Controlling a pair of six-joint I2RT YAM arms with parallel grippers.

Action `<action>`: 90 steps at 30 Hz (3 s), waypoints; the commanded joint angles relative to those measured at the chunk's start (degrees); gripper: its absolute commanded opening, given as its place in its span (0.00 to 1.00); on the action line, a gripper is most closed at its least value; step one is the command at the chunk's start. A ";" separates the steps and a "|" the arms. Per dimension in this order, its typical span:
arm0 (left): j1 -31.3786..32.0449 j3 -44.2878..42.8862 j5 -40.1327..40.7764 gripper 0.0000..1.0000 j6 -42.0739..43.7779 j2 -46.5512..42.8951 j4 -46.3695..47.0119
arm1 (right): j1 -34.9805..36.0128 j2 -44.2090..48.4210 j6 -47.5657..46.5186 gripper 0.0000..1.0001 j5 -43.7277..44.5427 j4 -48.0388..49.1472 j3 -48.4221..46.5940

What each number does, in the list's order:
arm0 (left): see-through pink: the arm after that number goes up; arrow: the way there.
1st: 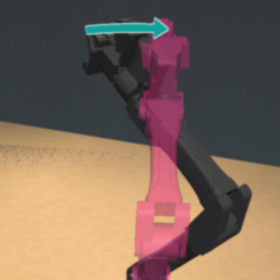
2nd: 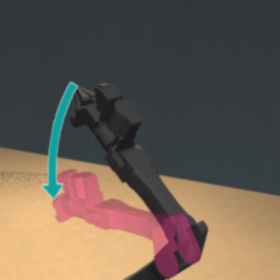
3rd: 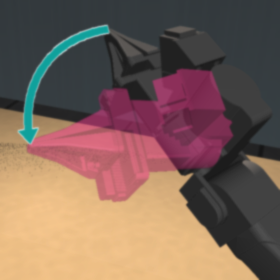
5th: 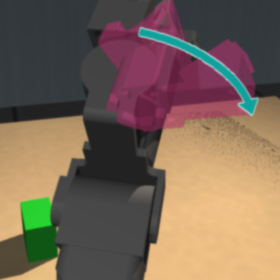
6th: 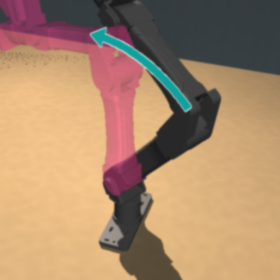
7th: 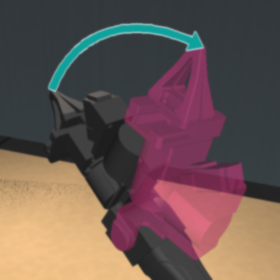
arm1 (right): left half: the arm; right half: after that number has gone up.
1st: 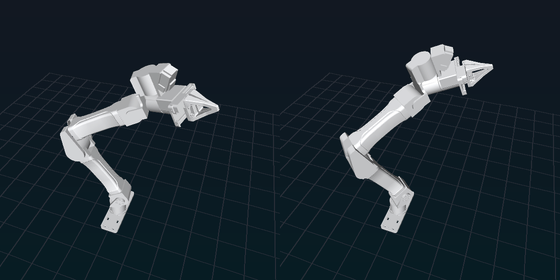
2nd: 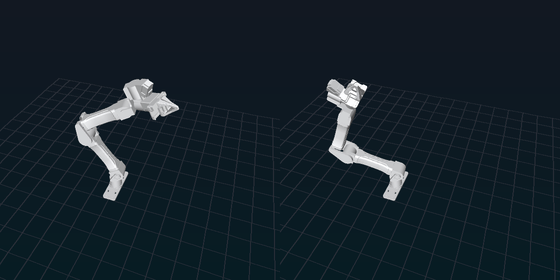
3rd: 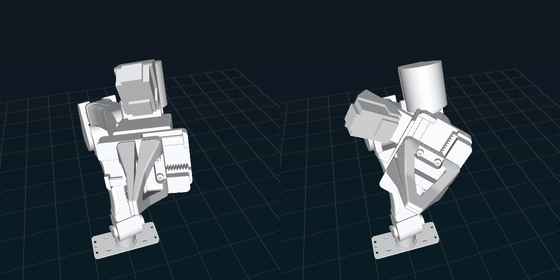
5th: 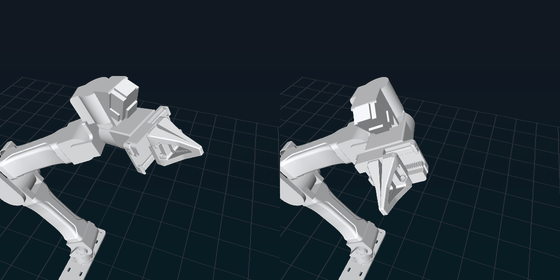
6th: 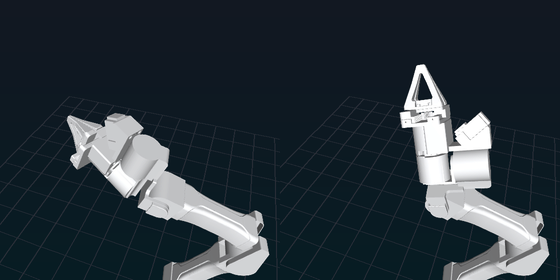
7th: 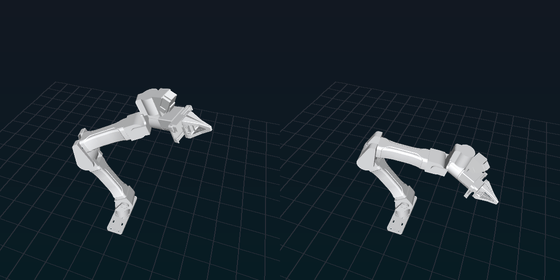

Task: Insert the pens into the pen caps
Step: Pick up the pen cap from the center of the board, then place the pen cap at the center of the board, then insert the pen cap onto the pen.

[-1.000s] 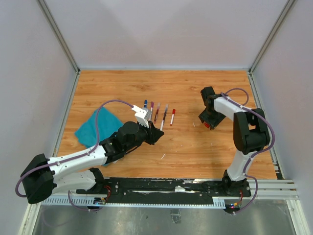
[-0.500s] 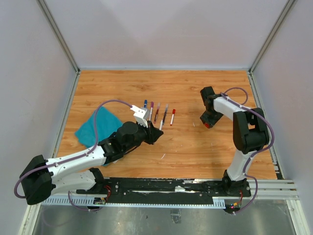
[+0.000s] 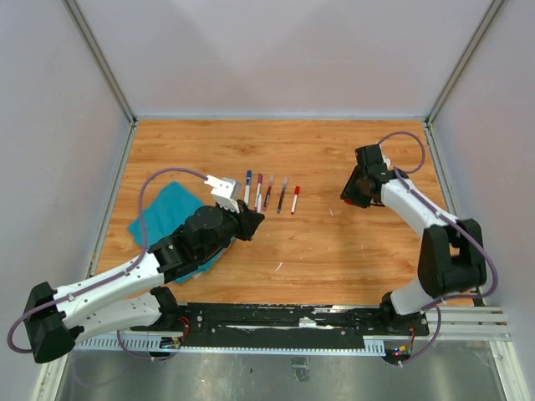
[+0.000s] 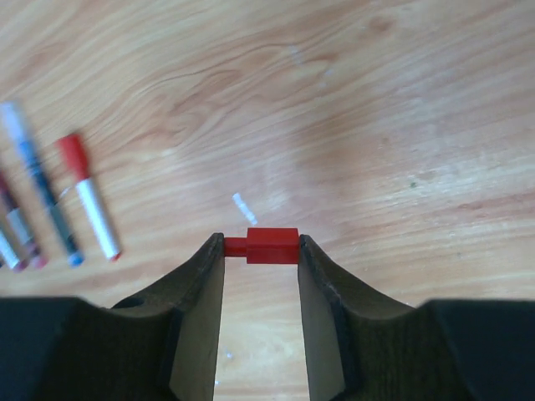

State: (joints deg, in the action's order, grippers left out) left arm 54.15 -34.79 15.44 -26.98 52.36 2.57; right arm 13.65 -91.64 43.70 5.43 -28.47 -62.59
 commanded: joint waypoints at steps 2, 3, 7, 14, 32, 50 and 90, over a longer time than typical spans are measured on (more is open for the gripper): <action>0.02 -3.32 7.28 0.00 3.01 -3.56 -5.00 | 0.85 11.87 -14.46 0.09 -16.13 17.79 10.68; 0.04 -3.54 7.58 0.01 3.20 -3.65 -5.63 | 0.84 13.20 -16.59 0.06 -21.79 21.20 12.47; 0.00 -4.02 8.57 0.01 3.68 -4.15 -7.22 | 2.67 15.21 -22.51 0.01 -37.81 26.25 13.78; 0.02 -2.88 10.68 0.01 3.09 -6.30 -7.20 | 14.73 13.72 -38.80 0.01 -31.93 12.57 6.98; 0.02 -1.13 17.53 0.00 -0.22 -12.95 -9.41 | 35.42 -1.21 -59.98 0.07 -14.67 -3.76 -1.39; -0.01 -1.61 18.86 0.01 -1.70 -12.63 -10.57 | 39.35 -12.33 -63.67 0.32 -10.61 -4.06 -3.22; -0.01 -0.07 19.75 0.00 -3.96 -14.08 -12.04 | 38.97 4.93 22.49 0.62 10.04 -6.39 5.55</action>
State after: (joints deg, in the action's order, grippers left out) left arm 54.15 -35.55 34.26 -30.48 38.37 -10.46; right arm 52.21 -83.57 58.70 15.99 -30.09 -55.13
